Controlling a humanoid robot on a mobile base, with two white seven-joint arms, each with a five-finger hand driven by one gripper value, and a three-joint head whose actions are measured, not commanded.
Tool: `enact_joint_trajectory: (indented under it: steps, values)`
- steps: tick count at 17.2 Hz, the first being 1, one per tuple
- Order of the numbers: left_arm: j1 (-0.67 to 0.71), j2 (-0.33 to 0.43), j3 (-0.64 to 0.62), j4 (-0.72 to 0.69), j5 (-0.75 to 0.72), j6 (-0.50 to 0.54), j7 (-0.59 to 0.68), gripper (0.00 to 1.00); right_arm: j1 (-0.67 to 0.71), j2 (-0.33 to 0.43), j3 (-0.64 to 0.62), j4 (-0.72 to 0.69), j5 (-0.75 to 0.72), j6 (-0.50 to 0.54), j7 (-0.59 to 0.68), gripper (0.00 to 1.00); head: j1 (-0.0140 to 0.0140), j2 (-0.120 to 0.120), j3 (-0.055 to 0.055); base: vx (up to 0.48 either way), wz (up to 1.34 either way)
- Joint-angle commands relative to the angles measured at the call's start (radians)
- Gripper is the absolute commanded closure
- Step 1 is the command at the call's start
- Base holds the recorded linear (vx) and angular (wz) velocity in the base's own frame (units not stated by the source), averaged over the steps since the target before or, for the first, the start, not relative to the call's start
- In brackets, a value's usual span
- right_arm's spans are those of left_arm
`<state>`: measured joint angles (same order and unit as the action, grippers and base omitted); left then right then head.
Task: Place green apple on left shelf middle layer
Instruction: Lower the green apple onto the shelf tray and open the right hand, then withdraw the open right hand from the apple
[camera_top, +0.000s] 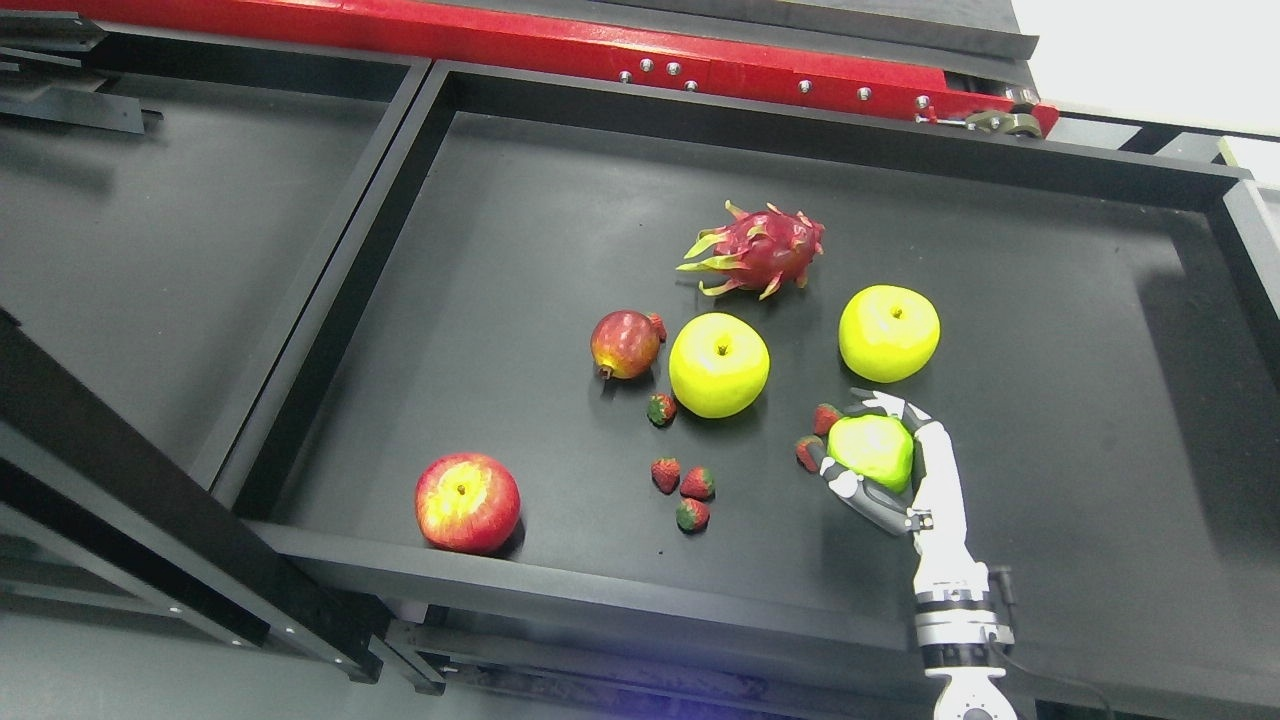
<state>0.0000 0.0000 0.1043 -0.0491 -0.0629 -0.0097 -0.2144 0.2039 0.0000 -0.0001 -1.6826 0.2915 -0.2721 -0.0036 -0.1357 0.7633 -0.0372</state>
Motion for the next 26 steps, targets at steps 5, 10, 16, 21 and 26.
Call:
enact_joint_trajectory:
  steps: [5, 10, 16, 21, 26]
  values:
    - [0.009, 0.017, 0.000, 0.000, 0.000, 0.001, 0.000, 0.00, -0.049, -0.017, -0.014, 0.070, 0.020, 0.045, 0.008, 0.24, 0.0000, 0.000, 0.000, 0.021, 0.01]
    - [0.009, 0.017, 0.000, 0.000, 0.000, 0.001, 0.000, 0.00, -0.047, -0.017, 0.034, 0.070, 0.011, 0.045, 0.005, 0.00, 0.0000, 0.000, 0.000, 0.000, 0.00]
    - [0.009, 0.017, 0.000, 0.000, 0.000, -0.001, 0.000, 0.00, -0.034, -0.017, 0.028, 0.070, -0.086, 0.039, 0.004, 0.00, 0.0000, 0.000, 0.000, 0.000, 0.00]
    - [0.009, 0.017, 0.000, 0.000, 0.000, 0.001, 0.000, 0.00, 0.049, -0.017, 0.029, 0.043, -0.185, 0.042, -0.116, 0.00, 0.0000, 0.000, 0.000, 0.000, 0.00]
    - [0.009, 0.017, 0.000, 0.000, 0.000, 0.001, 0.000, 0.00, 0.045, -0.017, 0.043, 0.024, -0.330, 0.048, -0.145, 0.00, 0.0000, 0.000, 0.000, 0.000, 0.00]
